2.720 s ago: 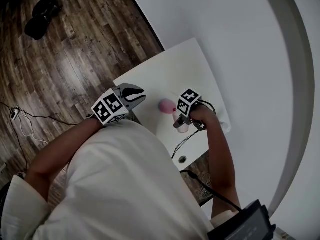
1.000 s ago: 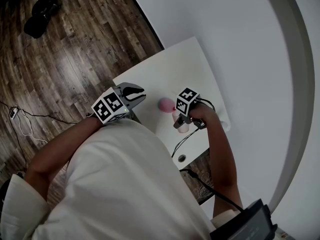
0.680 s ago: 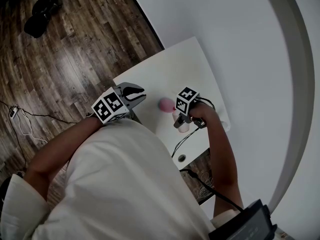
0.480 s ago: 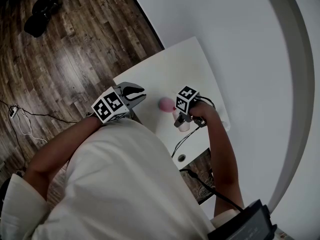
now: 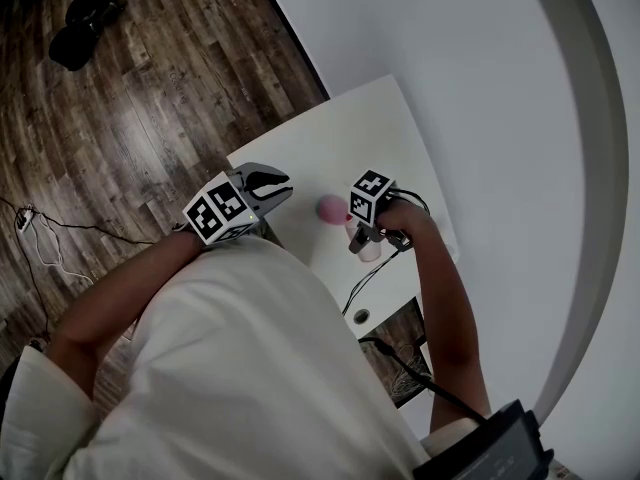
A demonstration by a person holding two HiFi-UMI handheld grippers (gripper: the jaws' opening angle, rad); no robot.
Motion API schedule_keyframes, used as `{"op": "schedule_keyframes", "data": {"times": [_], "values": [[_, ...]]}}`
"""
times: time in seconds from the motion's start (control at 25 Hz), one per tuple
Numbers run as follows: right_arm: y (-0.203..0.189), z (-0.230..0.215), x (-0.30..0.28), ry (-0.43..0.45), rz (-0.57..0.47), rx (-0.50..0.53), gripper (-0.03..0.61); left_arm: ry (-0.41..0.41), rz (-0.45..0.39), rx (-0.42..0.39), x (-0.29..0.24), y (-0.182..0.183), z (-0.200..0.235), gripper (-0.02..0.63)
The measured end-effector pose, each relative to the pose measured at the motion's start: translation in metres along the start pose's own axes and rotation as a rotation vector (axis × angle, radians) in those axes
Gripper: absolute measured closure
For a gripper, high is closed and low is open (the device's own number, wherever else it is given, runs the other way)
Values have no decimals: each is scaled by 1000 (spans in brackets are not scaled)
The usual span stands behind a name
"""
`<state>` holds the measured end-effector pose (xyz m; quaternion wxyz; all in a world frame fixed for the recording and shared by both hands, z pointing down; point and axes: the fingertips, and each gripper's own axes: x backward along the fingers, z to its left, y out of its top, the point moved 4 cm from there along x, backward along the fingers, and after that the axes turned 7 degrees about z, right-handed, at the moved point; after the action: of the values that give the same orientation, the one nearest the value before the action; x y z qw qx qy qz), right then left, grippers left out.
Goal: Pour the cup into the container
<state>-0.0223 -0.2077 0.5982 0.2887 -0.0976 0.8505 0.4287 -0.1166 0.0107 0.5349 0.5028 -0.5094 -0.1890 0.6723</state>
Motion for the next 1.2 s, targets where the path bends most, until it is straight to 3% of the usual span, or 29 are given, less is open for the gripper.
{"op": "schedule_keyframes", "data": {"times": [1.2], "values": [[13,-16,-2,-40,189,37,204,1,-11,24,-3,-6,3,549]]}}
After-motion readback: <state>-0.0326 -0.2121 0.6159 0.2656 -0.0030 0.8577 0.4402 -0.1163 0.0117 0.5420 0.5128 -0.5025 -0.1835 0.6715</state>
